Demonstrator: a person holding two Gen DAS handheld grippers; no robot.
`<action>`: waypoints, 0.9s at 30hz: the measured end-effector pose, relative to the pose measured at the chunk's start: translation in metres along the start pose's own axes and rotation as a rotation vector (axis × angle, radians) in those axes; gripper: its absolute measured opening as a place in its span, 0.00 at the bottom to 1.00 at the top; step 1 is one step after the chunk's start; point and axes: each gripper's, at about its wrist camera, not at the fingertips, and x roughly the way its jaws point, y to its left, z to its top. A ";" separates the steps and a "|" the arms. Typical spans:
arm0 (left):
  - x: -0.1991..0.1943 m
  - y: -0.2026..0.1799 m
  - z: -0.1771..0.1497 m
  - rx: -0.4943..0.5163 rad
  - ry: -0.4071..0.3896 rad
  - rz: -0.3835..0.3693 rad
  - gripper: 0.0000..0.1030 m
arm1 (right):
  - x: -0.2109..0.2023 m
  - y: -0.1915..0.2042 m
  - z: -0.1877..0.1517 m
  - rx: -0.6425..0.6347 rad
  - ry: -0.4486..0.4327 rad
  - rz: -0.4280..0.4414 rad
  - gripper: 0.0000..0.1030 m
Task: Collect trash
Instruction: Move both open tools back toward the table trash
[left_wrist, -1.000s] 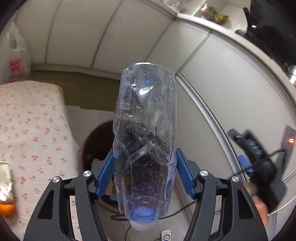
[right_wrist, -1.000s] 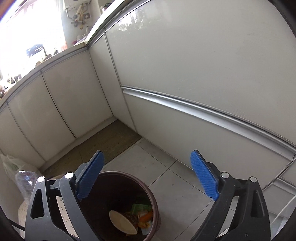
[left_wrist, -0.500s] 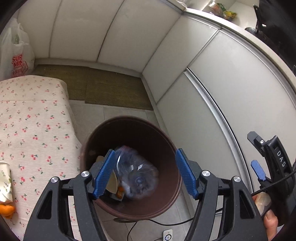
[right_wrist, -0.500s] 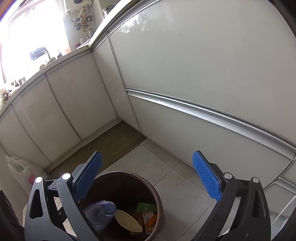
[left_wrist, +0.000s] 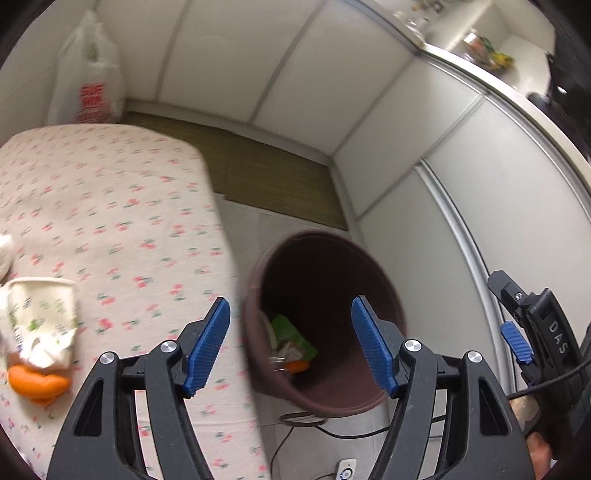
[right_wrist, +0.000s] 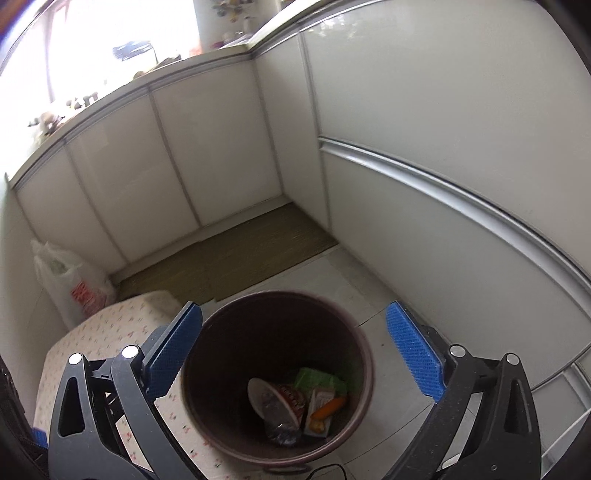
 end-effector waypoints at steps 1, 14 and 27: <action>-0.004 0.006 -0.001 -0.010 -0.008 0.011 0.65 | 0.000 0.006 -0.002 -0.017 0.002 0.008 0.93; -0.048 0.089 -0.014 -0.134 -0.066 0.127 0.66 | -0.014 0.111 -0.055 -0.322 0.015 0.132 0.93; -0.097 0.179 -0.031 -0.260 -0.098 0.247 0.66 | -0.030 0.197 -0.106 -0.535 0.030 0.257 0.93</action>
